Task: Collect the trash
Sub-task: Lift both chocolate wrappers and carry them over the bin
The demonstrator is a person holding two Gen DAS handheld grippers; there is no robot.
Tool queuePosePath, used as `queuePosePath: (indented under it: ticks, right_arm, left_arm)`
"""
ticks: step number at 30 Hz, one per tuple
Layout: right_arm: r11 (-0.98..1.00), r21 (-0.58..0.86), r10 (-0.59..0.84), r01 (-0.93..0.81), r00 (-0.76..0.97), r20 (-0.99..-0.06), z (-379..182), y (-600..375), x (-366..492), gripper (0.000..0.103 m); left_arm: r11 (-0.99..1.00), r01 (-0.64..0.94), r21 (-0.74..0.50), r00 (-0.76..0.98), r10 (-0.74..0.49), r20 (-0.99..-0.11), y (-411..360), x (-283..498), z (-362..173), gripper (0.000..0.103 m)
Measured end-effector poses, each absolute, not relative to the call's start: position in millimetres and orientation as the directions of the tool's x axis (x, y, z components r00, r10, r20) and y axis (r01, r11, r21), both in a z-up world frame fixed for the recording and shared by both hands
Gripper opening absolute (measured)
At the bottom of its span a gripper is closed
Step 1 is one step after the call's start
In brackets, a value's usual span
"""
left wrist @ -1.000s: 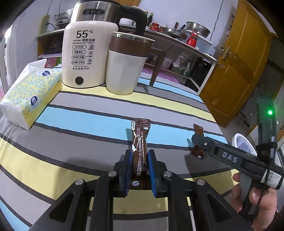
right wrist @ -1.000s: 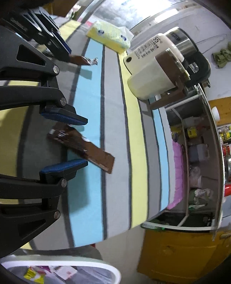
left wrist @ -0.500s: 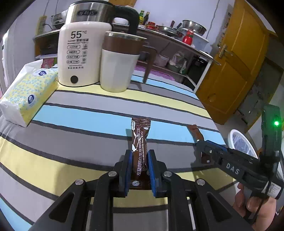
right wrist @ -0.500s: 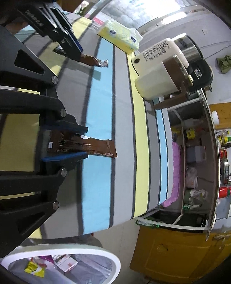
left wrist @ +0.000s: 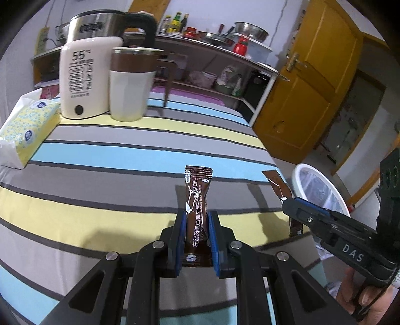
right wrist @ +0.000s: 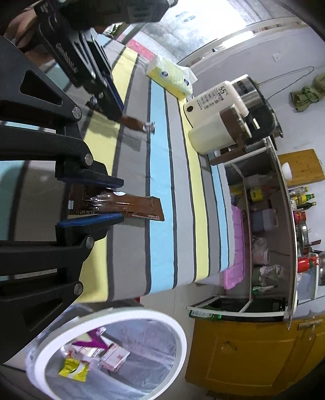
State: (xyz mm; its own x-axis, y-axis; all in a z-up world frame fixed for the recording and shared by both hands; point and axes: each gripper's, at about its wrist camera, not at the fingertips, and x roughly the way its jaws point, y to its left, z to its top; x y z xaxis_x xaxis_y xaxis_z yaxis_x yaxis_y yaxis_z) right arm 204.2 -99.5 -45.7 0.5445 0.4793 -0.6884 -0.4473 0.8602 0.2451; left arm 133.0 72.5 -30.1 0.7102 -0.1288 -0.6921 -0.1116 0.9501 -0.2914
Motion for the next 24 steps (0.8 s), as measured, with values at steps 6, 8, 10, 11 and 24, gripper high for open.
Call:
queuePosePath:
  ticks: [6, 8, 10, 11, 24]
  right_arm:
    - [0.864, 0.248, 0.48, -0.437, 0.572, -0.665, -35, -121, 189, 0.022]
    - [0.871, 0.25, 0.473, -0.424, 0.583, -0.661, -33, -131, 187, 0.022]
    - [0.876, 0.25, 0.466, -0.411, 0.593, -0.657, -32, -140, 186, 0.022]
    - [0.88, 0.25, 0.461, -0.403, 0.6, -0.654, -31, -146, 185, 0.022]
    - [0.932, 0.24, 0.362, -0.271, 0.68, -0.638, -25, -229, 189, 0.022]
  left_arm:
    - [0.956, -0.055, -0.288, 0.714, -0.164, -0.681, 47, 130, -22, 0.018]
    - [0.958, -0.034, -0.286, 0.716, -0.177, -0.676, 37, 131, -18, 0.018]
    - [0.959, -0.018, -0.284, 0.717, -0.186, -0.672, 29, 133, -14, 0.018]
    - [0.959, -0.01, -0.283, 0.718, -0.19, -0.67, 25, 134, -12, 0.018]
    - [0.958, 0.155, -0.242, 0.704, -0.279, -0.653, -57, 171, 8, 0.018]
